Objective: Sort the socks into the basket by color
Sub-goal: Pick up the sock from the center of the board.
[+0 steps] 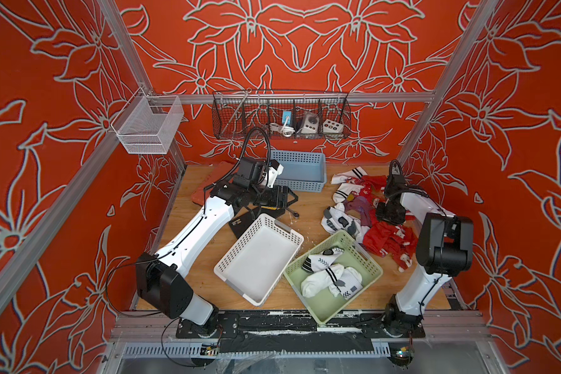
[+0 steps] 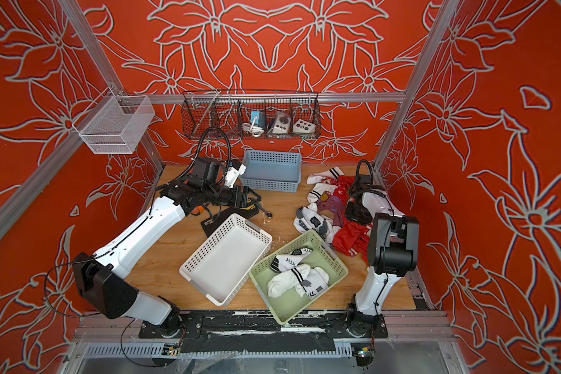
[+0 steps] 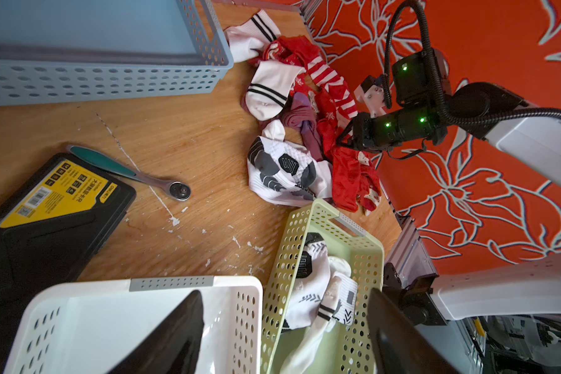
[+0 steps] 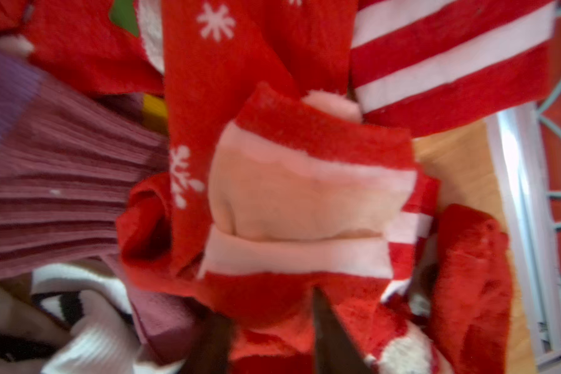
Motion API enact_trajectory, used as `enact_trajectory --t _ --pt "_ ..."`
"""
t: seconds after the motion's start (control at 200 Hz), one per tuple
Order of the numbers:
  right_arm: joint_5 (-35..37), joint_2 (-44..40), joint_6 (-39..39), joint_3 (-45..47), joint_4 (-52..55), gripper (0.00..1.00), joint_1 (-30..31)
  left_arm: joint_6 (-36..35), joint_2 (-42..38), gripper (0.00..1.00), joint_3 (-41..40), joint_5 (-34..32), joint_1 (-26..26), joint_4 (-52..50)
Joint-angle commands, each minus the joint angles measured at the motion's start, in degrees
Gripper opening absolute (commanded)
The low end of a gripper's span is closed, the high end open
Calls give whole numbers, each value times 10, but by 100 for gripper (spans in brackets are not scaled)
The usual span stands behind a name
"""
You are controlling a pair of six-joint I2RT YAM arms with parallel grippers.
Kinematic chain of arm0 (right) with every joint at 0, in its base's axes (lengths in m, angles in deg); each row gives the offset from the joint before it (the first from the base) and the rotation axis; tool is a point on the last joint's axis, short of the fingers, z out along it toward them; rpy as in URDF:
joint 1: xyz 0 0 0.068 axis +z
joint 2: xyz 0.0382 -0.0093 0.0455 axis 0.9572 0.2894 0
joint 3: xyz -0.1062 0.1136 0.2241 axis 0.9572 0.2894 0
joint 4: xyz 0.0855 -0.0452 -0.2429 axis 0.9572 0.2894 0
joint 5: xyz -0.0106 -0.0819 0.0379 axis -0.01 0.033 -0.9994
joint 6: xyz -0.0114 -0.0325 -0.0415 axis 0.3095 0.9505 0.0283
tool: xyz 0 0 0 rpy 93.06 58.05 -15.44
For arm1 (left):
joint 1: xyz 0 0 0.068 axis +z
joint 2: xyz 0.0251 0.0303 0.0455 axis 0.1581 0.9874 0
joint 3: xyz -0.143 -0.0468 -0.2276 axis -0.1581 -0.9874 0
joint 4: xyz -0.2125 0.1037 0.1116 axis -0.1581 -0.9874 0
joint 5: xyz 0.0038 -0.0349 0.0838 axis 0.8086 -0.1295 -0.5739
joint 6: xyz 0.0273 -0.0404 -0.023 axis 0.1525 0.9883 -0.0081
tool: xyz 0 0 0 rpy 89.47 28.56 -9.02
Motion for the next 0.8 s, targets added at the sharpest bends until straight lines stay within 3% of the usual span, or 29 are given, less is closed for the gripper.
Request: enact_trajectory --t 0.0,0.115,0.58,0.796 --pt "-22 -7 -6 -16 -10 0 -5 3 -26 77 -6 -2 2 -6" --pt "-65 -33 -26 2 -30 0 0 7 -27 77 -10 -5 2 -1" --pt "-97 -199 -23 -9 31 0 123 26 -28 82 -76 63 -17 138" --pt "-139 -228 -39 -26 30 0 149 25 21 82 -73 76 -70 184"
